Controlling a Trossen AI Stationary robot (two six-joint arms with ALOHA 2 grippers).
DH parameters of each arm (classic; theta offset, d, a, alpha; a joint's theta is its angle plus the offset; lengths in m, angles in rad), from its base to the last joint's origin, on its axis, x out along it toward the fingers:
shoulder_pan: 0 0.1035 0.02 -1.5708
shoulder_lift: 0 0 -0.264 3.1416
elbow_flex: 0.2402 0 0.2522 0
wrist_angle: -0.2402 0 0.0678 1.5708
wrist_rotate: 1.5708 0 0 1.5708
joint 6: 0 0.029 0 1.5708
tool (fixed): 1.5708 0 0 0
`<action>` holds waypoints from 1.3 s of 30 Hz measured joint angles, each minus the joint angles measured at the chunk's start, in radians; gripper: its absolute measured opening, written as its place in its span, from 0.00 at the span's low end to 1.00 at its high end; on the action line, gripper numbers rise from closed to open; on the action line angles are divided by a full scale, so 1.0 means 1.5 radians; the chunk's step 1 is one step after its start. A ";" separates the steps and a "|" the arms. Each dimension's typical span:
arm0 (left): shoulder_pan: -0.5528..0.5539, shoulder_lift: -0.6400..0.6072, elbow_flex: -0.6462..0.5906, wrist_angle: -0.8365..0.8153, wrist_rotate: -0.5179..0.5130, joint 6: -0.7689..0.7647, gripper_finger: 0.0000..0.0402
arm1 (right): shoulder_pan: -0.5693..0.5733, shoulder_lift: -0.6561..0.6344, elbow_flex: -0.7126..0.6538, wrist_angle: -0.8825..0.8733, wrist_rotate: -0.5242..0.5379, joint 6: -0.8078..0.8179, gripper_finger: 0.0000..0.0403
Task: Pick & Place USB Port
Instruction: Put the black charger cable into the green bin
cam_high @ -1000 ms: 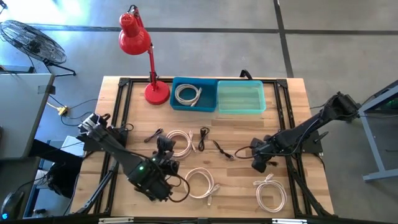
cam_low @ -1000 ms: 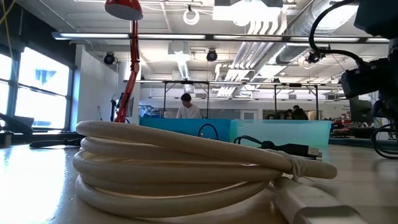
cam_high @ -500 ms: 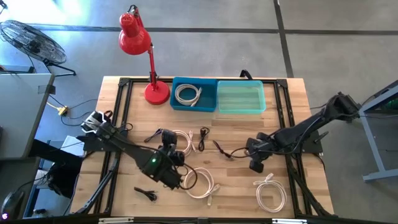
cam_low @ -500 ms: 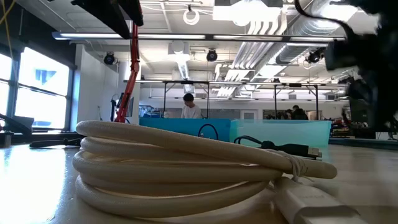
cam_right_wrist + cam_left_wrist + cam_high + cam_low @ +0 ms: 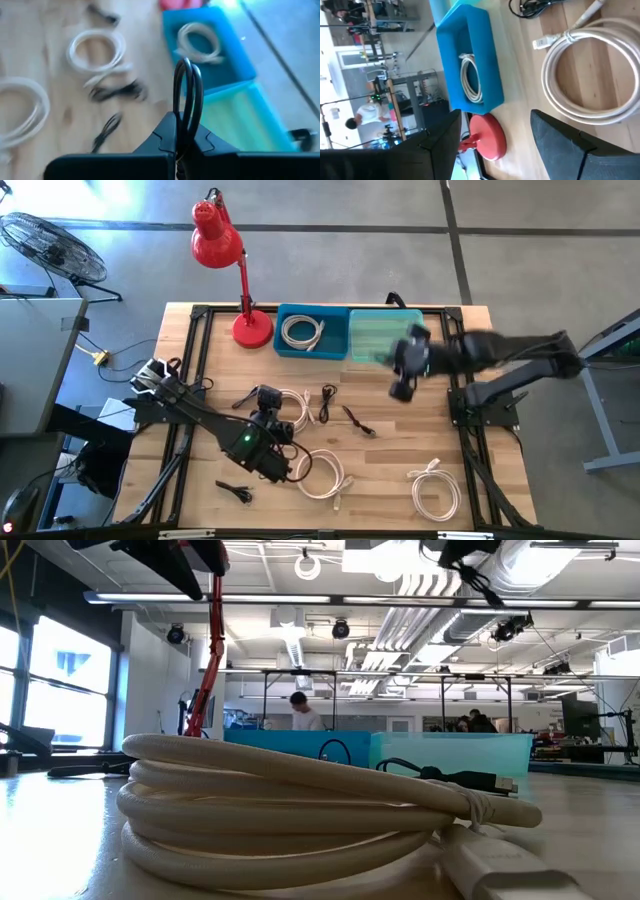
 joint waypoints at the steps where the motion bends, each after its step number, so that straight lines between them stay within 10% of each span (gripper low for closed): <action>1: 0.000 0.000 0.000 -0.003 -0.005 0.000 0.58 | -0.030 0.001 0.015 0.000 -0.011 -0.019 0.00; 15: 0.005 0.000 0.000 -0.002 -0.051 0.037 0.58 | -0.428 0.146 -0.011 0.039 -0.240 -0.176 0.00; 31: 0.005 0.000 0.000 -0.001 0.018 0.017 0.58 | -0.528 0.317 -0.073 0.107 -0.302 -0.228 0.01; 39: 0.005 0.000 0.000 -0.001 0.036 0.015 0.58 | -0.529 0.312 -0.073 0.138 -0.302 -0.226 0.21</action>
